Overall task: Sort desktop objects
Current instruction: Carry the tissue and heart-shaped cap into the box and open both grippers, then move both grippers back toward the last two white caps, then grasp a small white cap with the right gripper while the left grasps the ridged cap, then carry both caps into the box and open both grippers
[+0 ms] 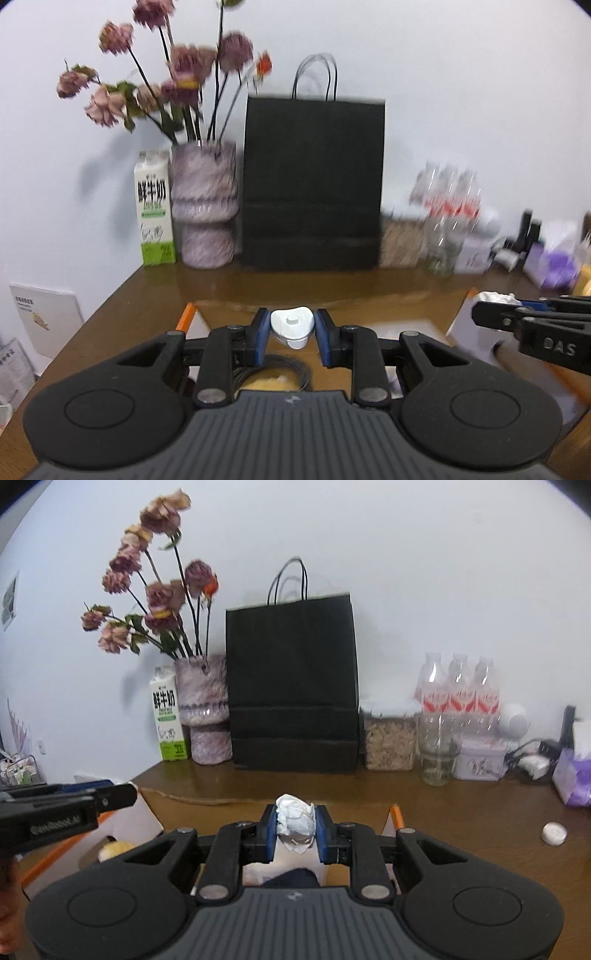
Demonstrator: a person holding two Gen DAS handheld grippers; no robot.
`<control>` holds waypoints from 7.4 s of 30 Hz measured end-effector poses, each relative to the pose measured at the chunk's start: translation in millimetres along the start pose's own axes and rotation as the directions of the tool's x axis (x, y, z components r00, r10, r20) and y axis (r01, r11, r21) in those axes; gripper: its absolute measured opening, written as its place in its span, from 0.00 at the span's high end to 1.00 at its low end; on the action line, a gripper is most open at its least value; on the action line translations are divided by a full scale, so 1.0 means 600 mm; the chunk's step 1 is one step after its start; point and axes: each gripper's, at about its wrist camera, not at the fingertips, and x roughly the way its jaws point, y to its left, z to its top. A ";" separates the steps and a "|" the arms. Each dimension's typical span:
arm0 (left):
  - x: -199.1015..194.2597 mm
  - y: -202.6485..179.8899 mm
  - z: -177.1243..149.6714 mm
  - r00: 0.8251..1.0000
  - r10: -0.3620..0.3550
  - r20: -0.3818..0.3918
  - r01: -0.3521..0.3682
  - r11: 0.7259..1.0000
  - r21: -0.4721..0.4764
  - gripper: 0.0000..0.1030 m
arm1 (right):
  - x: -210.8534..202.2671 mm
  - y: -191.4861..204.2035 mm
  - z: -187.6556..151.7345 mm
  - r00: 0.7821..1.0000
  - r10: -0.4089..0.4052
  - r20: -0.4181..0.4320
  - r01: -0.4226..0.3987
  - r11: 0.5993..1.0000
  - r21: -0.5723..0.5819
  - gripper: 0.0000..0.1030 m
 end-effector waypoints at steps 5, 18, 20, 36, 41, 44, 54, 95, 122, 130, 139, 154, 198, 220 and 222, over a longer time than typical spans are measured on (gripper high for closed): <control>0.021 0.002 -0.014 0.999 0.004 -0.038 -0.004 1.000 0.005 0.74 | 0.033 -0.014 -0.029 0.995 0.023 -0.094 -0.022 1.000 0.008 0.81; -0.010 -0.005 -0.018 0.999 0.040 0.033 -0.041 0.999 0.031 0.00 | 0.003 0.003 -0.037 0.999 0.013 -0.039 -0.014 1.000 -0.018 0.10; -0.023 -0.002 -0.018 0.996 0.053 0.071 -0.054 0.998 0.021 0.00 | -0.007 0.005 -0.037 1.000 0.008 -0.007 -0.009 1.000 -0.028 0.00; -0.045 -0.002 -0.018 0.995 0.047 0.089 -0.047 0.999 -0.004 0.00 | -0.036 0.020 -0.039 1.000 -0.005 0.025 0.007 0.998 -0.058 0.00; -0.050 -0.005 -0.023 0.995 0.036 0.095 -0.036 0.999 -0.003 0.00 | -0.042 0.022 -0.044 1.000 -0.008 0.029 0.010 0.998 -0.067 0.00; -0.057 -0.007 -0.028 0.994 0.032 0.107 -0.031 1.000 -0.002 0.00 | -0.047 0.024 -0.050 1.000 -0.008 0.030 0.011 0.997 -0.082 0.00; -0.087 -0.006 -0.062 0.990 0.018 0.140 -0.016 1.000 -0.014 0.00 | -0.071 0.031 -0.076 0.999 -0.014 0.039 0.019 0.993 -0.119 0.00; -0.187 0.001 -0.149 0.999 0.031 -0.025 -0.031 0.999 0.008 0.00 | -0.188 0.047 -0.182 0.991 -0.010 -0.132 -0.011 0.988 -0.156 0.00; -0.180 0.064 -0.168 0.989 -0.006 -0.147 -0.003 0.998 -0.064 0.00 | -0.102 0.130 -0.173 0.953 0.041 -0.302 -0.076 0.991 -0.106 0.74; -0.180 0.049 -0.167 0.988 -0.023 -0.155 0.015 0.999 -0.048 0.00 | -0.124 0.102 -0.172 0.961 0.061 -0.270 -0.081 0.995 -0.065 0.74; -0.157 -0.002 -0.163 0.981 -0.046 -0.189 0.046 0.999 -0.005 0.00 | -0.148 0.060 -0.176 0.969 0.037 -0.243 -0.048 0.998 -0.041 0.74; -0.122 -0.023 -0.165 0.967 -0.006 -0.256 -0.006 0.999 -0.047 0.47 | -0.166 0.033 -0.183 0.976 0.036 -0.214 -0.043 0.999 -0.029 0.74; -0.103 0.009 -0.002 0.996 -0.075 0.047 0.079 0.994 -0.078 0.60 | -0.137 0.042 -0.020 1.000 0.020 0.024 -0.018 0.997 -0.080 0.74; 0.019 0.005 -0.002 0.999 0.033 0.001 -0.033 0.999 -0.008 0.31 | 0.033 -0.014 -0.031 0.996 0.032 -0.088 -0.036 0.998 -0.046 0.60; 0.004 0.003 -0.002 0.998 0.036 0.042 -0.036 0.999 0.002 0.09 | 0.024 -0.013 -0.034 0.997 0.027 -0.078 -0.030 0.999 -0.040 0.18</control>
